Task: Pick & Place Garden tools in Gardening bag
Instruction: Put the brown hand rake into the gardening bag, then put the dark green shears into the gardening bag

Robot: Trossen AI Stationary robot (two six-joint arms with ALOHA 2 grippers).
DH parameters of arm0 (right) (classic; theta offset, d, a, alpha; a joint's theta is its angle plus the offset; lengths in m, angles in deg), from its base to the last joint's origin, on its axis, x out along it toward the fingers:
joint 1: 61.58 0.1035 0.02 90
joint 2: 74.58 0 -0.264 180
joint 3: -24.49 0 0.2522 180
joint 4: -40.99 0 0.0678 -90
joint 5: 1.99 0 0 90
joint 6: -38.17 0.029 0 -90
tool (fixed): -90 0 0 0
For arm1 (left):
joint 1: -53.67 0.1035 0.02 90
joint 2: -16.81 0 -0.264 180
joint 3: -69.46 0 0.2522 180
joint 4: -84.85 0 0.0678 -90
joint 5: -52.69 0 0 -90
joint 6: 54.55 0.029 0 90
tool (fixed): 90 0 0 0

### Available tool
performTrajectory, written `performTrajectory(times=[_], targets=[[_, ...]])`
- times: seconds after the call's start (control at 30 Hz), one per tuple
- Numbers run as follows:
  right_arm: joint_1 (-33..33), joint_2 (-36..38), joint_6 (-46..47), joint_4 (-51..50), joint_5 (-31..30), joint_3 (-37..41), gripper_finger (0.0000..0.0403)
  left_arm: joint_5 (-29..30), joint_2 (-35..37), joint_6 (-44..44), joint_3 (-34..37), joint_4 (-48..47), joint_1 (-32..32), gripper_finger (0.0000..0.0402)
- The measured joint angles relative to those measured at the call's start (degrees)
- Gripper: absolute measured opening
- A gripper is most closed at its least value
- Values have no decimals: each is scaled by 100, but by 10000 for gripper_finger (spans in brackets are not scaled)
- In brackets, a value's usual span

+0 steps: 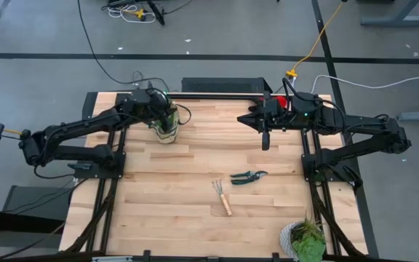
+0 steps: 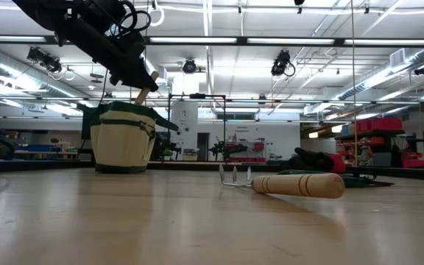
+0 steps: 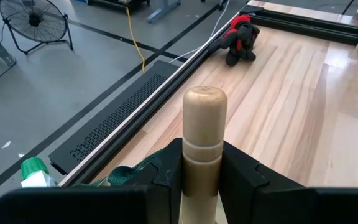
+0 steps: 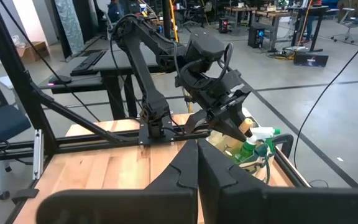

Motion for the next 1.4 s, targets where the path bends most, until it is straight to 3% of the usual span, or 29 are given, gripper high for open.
performTrajectory(times=[0.3,0.77,1.4], targets=[[-2,0,-2,0,2,0,1,0,0,-21,0,-72,-2,112],[0,0,-2,0,2,0,1,-111,0,-484,-13,-315,-14,226],[-1,0,17,2,4,0,1,-342,5,-453,-514,-518,-616,204]])
